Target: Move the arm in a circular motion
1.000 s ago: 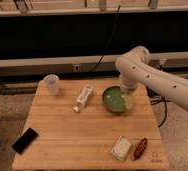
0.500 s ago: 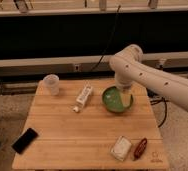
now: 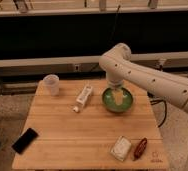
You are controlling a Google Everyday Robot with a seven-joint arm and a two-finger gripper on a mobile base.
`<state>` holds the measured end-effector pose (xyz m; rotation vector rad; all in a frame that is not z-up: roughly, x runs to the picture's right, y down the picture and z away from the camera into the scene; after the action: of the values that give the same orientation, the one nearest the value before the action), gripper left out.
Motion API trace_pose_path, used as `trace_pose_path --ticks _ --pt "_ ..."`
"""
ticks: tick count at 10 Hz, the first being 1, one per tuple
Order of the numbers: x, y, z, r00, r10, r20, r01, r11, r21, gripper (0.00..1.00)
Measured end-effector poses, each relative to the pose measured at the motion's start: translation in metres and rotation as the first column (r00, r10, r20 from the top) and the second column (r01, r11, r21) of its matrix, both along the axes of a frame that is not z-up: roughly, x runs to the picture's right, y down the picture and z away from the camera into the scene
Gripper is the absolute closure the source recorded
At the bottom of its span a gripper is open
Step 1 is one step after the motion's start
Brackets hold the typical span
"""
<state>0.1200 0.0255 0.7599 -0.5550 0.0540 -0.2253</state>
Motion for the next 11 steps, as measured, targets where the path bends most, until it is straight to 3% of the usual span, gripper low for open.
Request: trace_pose_path --ticks 4,8,11 --pt "-0.04 0.014 -0.007 1.0 -0.022 0.021 0.023 0.9997 -0.001 0.2" --pt "-0.031 0.041 -0.023 0.998 -0.04 0.039 0.041 0.9991 -0.011 0.2" --pt "-0.032 0.038 -0.02 0.998 -0.038 0.057 0.039 0.9992 -0.012 0.2"
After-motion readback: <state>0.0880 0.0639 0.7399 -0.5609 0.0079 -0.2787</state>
